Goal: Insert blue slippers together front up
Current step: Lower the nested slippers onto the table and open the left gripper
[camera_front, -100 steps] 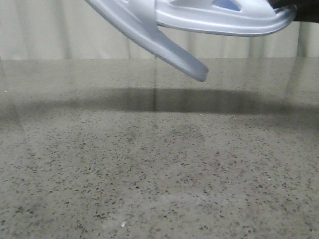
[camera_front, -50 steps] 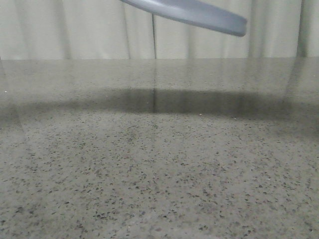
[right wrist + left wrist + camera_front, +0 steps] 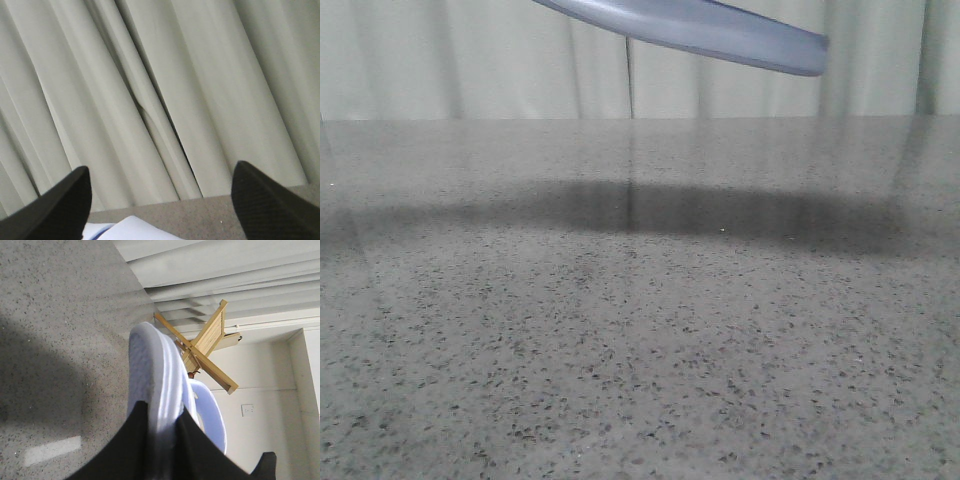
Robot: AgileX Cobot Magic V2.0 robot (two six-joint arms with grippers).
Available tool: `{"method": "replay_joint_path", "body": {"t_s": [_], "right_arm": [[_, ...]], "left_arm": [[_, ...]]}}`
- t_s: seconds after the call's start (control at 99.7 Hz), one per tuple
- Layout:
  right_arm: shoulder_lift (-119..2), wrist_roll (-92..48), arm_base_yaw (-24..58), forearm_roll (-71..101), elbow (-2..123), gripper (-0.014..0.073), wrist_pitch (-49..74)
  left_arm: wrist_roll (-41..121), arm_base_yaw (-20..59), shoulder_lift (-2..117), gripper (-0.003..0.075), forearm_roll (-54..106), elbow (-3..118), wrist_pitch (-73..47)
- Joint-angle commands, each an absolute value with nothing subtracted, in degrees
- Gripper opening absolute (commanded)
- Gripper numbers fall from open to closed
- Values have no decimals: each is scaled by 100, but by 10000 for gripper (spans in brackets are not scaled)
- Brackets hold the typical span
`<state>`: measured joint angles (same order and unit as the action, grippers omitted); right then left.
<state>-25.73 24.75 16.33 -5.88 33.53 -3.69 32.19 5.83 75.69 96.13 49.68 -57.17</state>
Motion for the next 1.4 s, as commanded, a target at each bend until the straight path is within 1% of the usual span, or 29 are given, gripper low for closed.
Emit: {"method": "replay_joint_path", "body": {"t_s": [0.0,0.17,0.421,0.782,1.113,1.163,1.233,1.303,1.394], "right_arm": [[-2416,2395,1603,-679,3557,508,-824],[-2333,2395,1603,-688,3557,508,-661],[-2333,2395,1603,-688,3557,508,-487],[-2333,2395,1603,-688,3557,508,-473],[-2333,2395,1603,-688,3557,508,-473],[-2333,2395,1603,-688,3557,508,-473],[-2333,2395,1603,-688,3557,508,-473],[-2333,2395,1603,-688,3557,508,-473],[-2333,2395,1603,-688,3557,508,-473]], "left_arm": [[3175,567,7431,16,10142,5056,-5839],[3192,567,7431,16,10318,4530,-5610],[3631,567,7431,16,10663,3889,-5400],[3739,567,7446,16,10652,3829,-4857],[3739,567,7890,20,10535,3829,-5197],[3739,567,7912,31,10546,3829,-5197],[3739,567,7906,68,10546,3829,-5197],[3767,567,7906,120,10546,3829,-5186],[3827,567,7906,206,10546,3829,-5186]]}}
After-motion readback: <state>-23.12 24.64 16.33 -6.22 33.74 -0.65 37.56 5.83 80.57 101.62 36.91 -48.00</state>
